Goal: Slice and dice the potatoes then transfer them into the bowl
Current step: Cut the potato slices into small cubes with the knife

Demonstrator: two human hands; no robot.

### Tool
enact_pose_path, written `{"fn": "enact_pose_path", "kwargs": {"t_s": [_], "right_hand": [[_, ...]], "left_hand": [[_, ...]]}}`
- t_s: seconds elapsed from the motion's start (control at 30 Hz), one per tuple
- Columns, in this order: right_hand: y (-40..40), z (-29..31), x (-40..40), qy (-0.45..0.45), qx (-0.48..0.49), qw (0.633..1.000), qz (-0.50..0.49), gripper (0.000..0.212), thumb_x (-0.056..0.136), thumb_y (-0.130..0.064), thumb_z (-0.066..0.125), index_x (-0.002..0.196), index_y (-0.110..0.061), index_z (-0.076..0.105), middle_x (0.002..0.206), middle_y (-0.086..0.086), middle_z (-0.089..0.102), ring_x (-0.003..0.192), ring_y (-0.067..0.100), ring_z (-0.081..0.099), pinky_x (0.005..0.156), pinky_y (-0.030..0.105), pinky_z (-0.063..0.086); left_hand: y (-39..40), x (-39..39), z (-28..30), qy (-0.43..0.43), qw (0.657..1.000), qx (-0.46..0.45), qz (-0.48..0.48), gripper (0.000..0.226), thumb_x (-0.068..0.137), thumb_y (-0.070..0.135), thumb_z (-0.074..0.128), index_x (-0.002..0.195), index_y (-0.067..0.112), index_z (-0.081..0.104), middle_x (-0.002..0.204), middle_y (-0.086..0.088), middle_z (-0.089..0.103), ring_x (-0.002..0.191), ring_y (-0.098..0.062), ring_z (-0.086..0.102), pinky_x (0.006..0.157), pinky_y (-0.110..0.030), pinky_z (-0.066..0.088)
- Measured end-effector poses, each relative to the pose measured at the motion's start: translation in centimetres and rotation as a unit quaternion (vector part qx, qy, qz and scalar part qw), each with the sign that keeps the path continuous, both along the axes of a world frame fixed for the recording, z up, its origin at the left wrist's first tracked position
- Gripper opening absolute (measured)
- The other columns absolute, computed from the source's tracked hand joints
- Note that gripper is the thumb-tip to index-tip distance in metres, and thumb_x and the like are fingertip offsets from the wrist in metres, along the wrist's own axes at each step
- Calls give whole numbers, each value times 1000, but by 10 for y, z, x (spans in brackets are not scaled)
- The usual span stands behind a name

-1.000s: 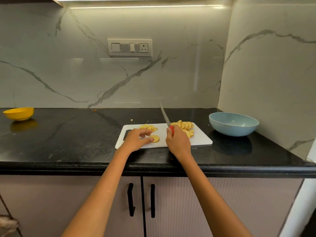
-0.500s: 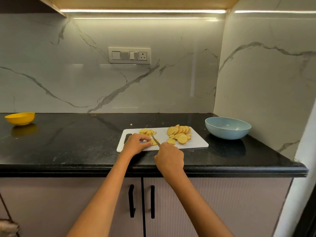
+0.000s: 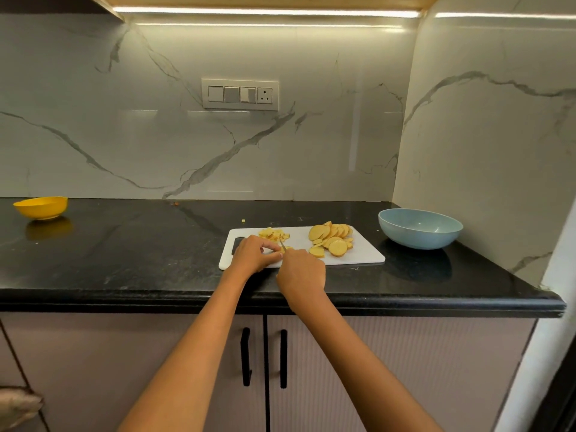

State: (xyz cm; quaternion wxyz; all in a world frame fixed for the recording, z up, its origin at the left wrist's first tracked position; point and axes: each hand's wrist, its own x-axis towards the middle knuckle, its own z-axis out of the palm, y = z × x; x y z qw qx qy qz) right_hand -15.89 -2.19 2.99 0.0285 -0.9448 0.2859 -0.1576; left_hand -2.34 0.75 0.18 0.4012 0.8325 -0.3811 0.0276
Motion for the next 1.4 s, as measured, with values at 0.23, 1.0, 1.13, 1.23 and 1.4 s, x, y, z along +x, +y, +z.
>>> {"fn": "enact_pose_path", "kwargs": {"t_s": [0.23,1.0,1.13,1.23,1.4], "right_hand": [[1,-2,-20,16,-9,1000,25,29,98,-15,43,125,-10,49,119,7,58,107,21,57,76,26,40],[-4,-3,-18,-1,43,999,16,29,97,-20,47,123,-9,51,120,8,57,107,21,57,81,27,44],[-5,-3,-17,-2,31,999,16,29,97,-20,47,123,-9,52,119,8,58,106,21,58,79,27,44],[-3,-5,-14,-4,20,1000,16,27,97,-19,46,122,-10,52,116,7,59,104,20,59,74,25,41],[0,-1,1,-2,6,1000,21,29,98,-12,43,126,-10,51,118,7,58,104,21,59,74,25,40]], "left_hand": [[2,-6,2,12,1000,-8,9,19,81,24,70,98,15,73,113,-8,65,111,-29,52,92,-39,42],[3,-2,-3,47,998,-48,-2,13,84,13,64,93,13,73,99,1,68,65,-4,43,60,-18,38],[2,-2,-3,46,998,-50,3,12,82,13,66,91,13,74,98,0,69,61,-5,42,58,-18,38],[2,-5,0,48,998,-48,9,12,82,12,67,91,11,74,99,-3,70,61,-8,48,58,-19,38],[4,-11,7,45,998,-35,16,16,83,11,67,96,7,73,99,-17,69,101,-25,57,67,-17,38]]}}
